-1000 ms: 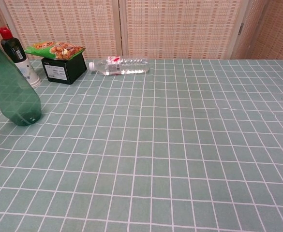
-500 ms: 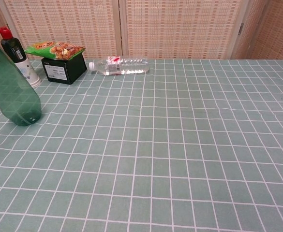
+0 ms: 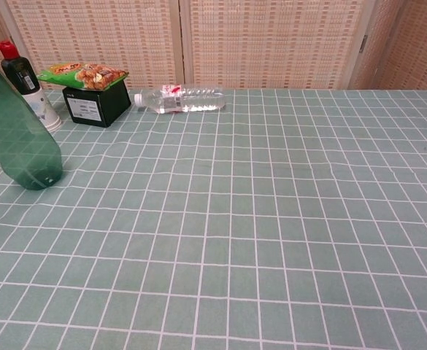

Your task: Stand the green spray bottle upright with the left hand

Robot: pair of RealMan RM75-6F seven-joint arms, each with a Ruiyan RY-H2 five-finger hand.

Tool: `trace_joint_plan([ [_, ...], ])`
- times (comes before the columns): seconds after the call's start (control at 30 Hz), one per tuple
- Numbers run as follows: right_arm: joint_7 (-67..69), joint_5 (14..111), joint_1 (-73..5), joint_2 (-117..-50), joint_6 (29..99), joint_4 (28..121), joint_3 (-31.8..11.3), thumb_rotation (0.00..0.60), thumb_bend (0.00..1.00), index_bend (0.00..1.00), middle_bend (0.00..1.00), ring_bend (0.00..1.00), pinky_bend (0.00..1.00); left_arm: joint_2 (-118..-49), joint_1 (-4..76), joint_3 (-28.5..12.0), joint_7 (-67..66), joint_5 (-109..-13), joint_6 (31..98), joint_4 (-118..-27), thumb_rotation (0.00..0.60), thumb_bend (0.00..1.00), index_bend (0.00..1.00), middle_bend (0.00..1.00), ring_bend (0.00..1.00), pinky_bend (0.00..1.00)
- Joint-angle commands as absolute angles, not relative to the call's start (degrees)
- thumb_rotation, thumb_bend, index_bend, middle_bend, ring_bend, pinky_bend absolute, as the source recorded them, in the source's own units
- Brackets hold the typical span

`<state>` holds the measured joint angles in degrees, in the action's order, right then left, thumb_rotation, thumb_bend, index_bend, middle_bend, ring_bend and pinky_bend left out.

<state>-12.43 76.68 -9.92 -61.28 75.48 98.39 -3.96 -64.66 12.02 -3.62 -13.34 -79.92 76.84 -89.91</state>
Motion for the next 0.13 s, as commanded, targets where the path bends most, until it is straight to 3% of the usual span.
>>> trace_joint_plan([
  [0.03, -12.5, 76.6, -10.0, -61.3, 75.4, 98.4, -4.0, 0.6, 0.0, 0.0, 0.0, 0.0, 0.0, -64.3, 11.9, -2.4, -7.6, -83.1, 78.1, -89.4, 0.6, 0.23, 0.24, 0.27, 0.18, 0.07],
  [0.13, -12.5, 76.6, -10.0, -61.2, 75.2, 98.5, -3.9, 0.6, 0.0, 0.0, 0.0, 0.0, 0.0, -64.3, 11.9, -2.5, -7.0, -82.7, 77.6, -89.2, 0.6, 0.23, 0.24, 0.27, 0.17, 0.08],
])
